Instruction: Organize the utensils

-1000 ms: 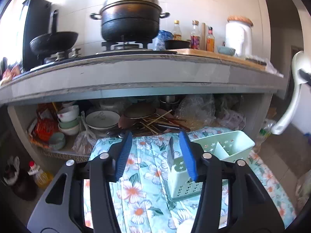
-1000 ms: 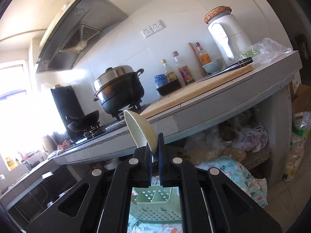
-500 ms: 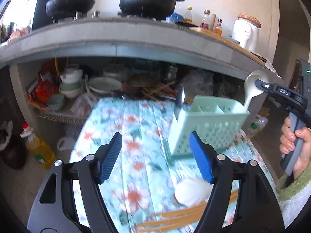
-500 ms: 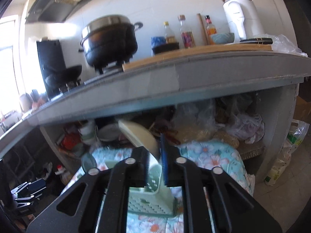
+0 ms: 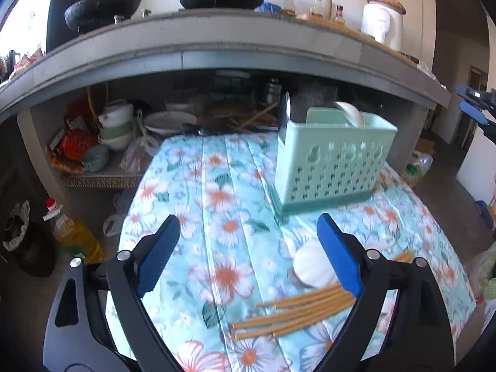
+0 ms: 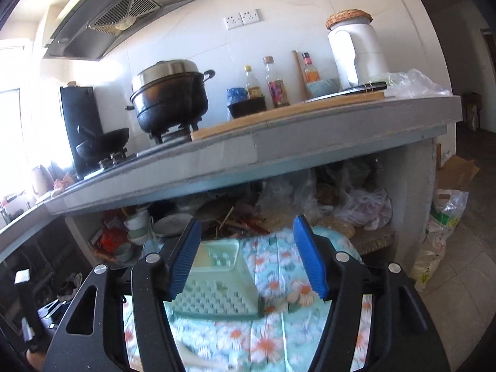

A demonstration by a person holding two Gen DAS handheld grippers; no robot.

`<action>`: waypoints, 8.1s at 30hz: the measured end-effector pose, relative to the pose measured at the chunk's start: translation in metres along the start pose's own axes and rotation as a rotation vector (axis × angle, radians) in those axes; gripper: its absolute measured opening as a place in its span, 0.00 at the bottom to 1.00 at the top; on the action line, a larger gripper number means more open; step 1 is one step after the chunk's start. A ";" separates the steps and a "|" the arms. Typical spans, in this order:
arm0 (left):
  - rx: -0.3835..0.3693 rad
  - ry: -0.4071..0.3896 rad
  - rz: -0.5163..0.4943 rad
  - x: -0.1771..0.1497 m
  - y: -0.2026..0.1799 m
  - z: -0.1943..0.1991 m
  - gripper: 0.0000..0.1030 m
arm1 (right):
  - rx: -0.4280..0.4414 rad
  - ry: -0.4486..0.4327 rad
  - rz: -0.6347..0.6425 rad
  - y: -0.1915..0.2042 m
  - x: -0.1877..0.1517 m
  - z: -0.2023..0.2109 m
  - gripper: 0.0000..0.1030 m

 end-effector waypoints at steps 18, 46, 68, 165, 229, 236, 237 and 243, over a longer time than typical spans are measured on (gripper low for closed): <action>-0.167 0.079 0.180 -0.035 0.005 -0.009 0.92 | 0.325 0.636 -0.021 0.083 -0.179 -0.083 0.60; -0.377 0.192 0.172 -0.027 -0.042 -0.055 0.54 | 0.227 0.575 -0.195 0.040 -0.189 -0.039 0.60; -0.653 0.504 0.451 -0.038 -0.071 -0.117 0.46 | 0.203 0.513 -0.306 0.008 -0.188 -0.012 0.60; -0.211 0.087 0.662 -0.026 0.117 -0.013 0.00 | 0.295 0.643 0.968 0.183 -0.267 -0.117 0.58; -0.023 -0.208 -0.073 0.146 -0.021 0.042 0.00 | -0.116 -0.001 0.104 0.052 -0.058 0.030 0.03; 0.096 -0.151 -0.314 0.144 -0.052 0.013 0.00 | -0.115 -0.001 0.096 0.050 -0.059 0.028 0.03; 0.089 -0.129 -0.317 0.143 -0.055 0.007 0.01 | -0.116 -0.003 0.096 0.050 -0.058 0.028 0.03; 0.026 -0.056 -0.252 0.140 -0.058 -0.021 0.13 | -0.120 -0.023 0.091 0.042 -0.049 0.032 0.03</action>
Point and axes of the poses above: each gripper's, at about its wrist camera, not at the fingertips, and z roughly against the way its jaws point, y to its left, x to its top, the point moved 10 cm from there along -z, roughly the way its jaws point
